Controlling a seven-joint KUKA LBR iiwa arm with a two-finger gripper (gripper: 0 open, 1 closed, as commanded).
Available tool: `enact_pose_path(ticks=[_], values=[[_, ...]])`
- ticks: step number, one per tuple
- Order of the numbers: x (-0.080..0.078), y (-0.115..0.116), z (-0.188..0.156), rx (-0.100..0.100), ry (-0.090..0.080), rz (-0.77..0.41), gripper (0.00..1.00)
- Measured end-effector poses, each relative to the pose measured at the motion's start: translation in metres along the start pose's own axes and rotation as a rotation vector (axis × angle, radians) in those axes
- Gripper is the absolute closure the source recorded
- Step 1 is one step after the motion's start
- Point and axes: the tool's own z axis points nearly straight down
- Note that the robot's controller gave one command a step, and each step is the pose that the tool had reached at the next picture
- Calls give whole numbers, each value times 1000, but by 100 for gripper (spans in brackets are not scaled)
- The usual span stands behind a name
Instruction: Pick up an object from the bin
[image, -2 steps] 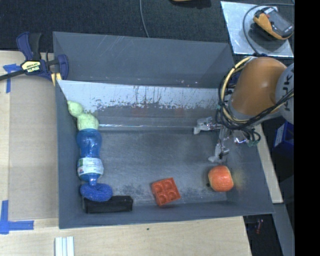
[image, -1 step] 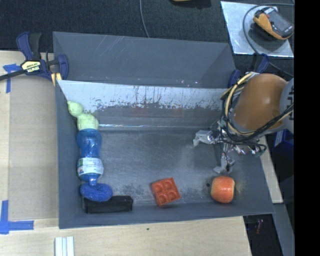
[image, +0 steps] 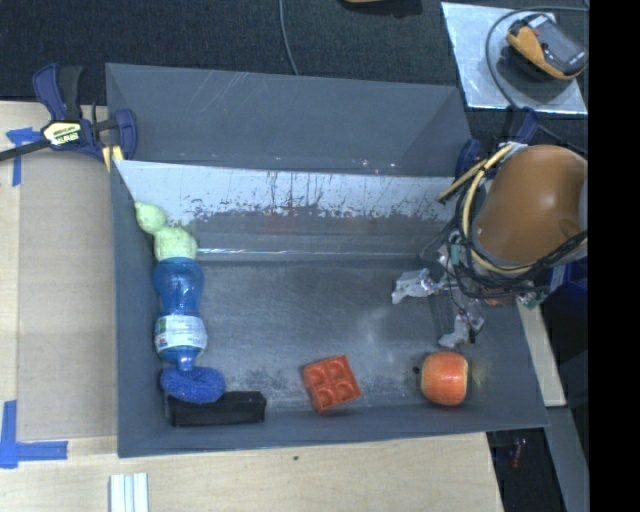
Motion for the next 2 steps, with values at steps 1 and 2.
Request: enact_pose_path(ticks=[1, 2], values=[[9, -6, -3, 2, -3, -33, 0], [32, 3, 9, 3, -4, 231, 0]])
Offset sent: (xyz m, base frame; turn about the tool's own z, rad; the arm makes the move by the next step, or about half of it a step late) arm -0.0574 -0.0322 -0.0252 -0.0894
